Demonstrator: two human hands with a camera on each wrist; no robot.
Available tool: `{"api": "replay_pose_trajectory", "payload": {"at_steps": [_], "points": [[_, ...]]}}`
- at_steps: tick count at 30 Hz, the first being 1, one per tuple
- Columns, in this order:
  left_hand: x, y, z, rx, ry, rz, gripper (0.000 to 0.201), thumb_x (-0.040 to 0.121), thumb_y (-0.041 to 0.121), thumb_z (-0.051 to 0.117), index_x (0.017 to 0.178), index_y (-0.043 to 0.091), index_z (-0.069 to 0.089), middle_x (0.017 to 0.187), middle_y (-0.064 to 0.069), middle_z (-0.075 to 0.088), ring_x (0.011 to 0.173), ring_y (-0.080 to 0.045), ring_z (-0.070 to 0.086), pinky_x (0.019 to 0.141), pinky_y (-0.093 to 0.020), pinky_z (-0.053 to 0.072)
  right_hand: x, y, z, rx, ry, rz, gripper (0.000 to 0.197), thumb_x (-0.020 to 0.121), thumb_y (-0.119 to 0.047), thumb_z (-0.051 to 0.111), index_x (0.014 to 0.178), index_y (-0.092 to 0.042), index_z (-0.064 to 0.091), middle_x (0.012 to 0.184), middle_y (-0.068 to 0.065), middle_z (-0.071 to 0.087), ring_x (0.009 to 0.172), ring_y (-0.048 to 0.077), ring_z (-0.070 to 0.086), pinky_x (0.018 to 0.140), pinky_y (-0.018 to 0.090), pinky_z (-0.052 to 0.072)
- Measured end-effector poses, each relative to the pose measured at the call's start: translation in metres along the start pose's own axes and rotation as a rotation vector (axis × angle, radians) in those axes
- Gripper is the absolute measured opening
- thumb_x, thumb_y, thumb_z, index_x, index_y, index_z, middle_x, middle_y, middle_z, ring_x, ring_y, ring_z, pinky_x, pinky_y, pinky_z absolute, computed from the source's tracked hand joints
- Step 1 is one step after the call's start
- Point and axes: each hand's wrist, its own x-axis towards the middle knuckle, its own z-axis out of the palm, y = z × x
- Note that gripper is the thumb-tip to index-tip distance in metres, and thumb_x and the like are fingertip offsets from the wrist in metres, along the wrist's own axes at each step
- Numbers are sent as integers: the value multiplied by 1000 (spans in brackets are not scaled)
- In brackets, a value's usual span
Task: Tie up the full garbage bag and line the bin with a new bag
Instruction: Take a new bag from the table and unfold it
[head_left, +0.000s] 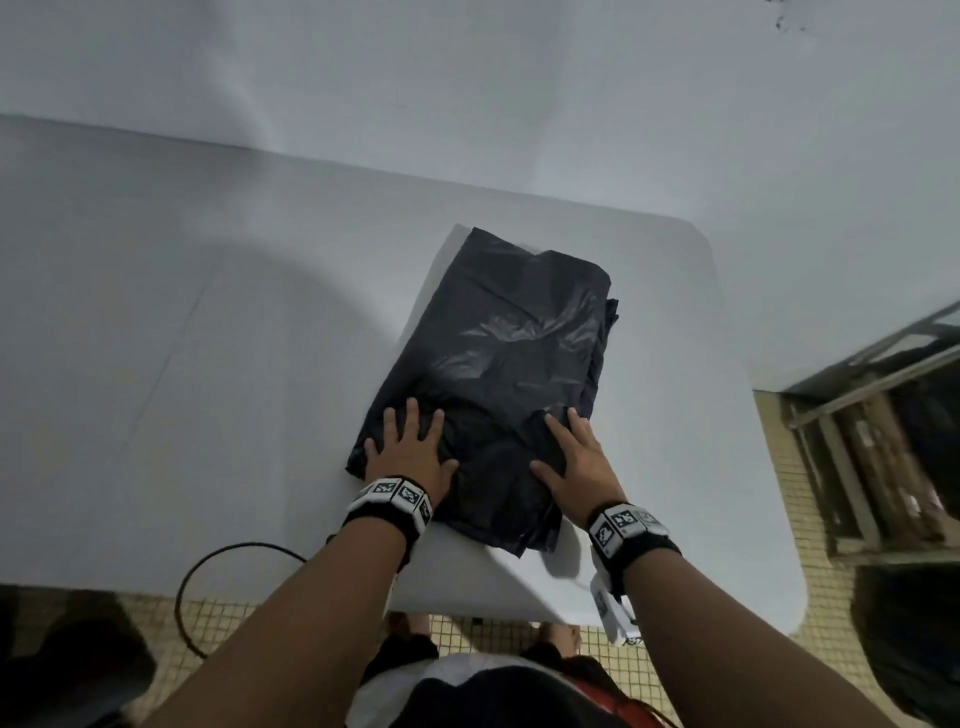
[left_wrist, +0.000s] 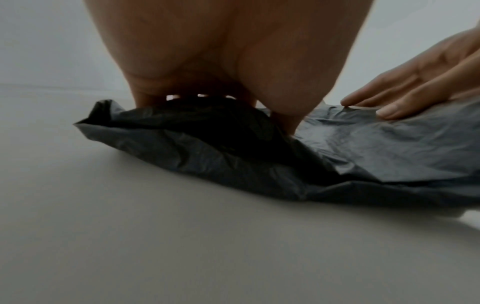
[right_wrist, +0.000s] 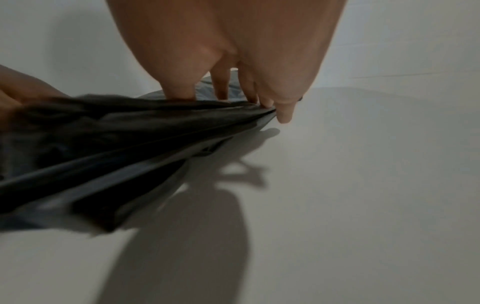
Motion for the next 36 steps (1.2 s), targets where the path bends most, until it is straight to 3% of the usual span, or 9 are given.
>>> {"api": "replay_pose_trajectory", "payload": {"at_steps": [5,11,16,20,23,27,31,34,36], "points": [[7,53,1,-24,-30,-11,83,95,61,47,159,37,0,167,-1,-18,153,-37,-10,118,-62,18,-15,30,-19,82,157,103,60,92,-31,66,147,-18,46,155,9,37,139,31,35,116,34,28],[14,104,4,-9,-57,-33,86,94,64,45,159,33,-1,167,-5,-18,151,-44,-7,115,-63,26,-21,68,-39,330,275,339,48,86,-33,72,131,-21,58,109,3,67,100,21,63,86,24,45],[18,131,4,10,-64,-31,88,92,69,44,159,33,0,167,-4,-16,151,-46,-4,113,-62,30,-15,85,-56,520,299,474,43,81,-30,78,120,-22,63,80,-6,70,82,14,67,79,32,56],[15,151,1,14,-123,-45,95,83,85,33,158,39,0,167,2,-14,150,-48,-7,111,-73,18,-9,89,-73,616,348,484,39,75,-27,82,110,-23,67,77,-5,72,82,16,70,82,36,59],[5,159,2,44,3,189,100,75,94,26,157,39,9,168,8,1,153,-33,-2,115,-66,6,-3,85,-87,737,362,451,36,71,-22,85,103,-23,67,74,3,74,75,20,72,81,42,60],[-8,165,0,-178,162,579,85,84,64,65,154,28,33,159,5,37,145,-18,33,118,-32,27,6,69,-98,1251,340,432,44,72,-4,84,112,-10,65,89,24,74,77,31,72,82,51,60],[-15,169,-9,-410,453,501,40,93,29,69,129,12,67,123,-10,71,112,-28,66,98,-33,49,11,51,-99,1616,281,376,25,89,-15,73,110,-10,61,89,18,73,81,32,71,81,50,60],[-13,162,-24,-556,609,406,23,92,17,72,111,5,75,101,-15,77,91,-30,74,85,-27,51,11,41,-85,1480,274,330,6,100,-18,57,106,-16,57,95,20,72,93,36,71,81,47,59],[-12,152,-36,-669,661,324,21,91,17,73,108,6,76,99,-11,77,88,-25,73,83,-13,45,9,42,-67,1020,218,210,17,100,-17,57,117,-18,58,116,19,69,110,36,66,94,45,54]]}}
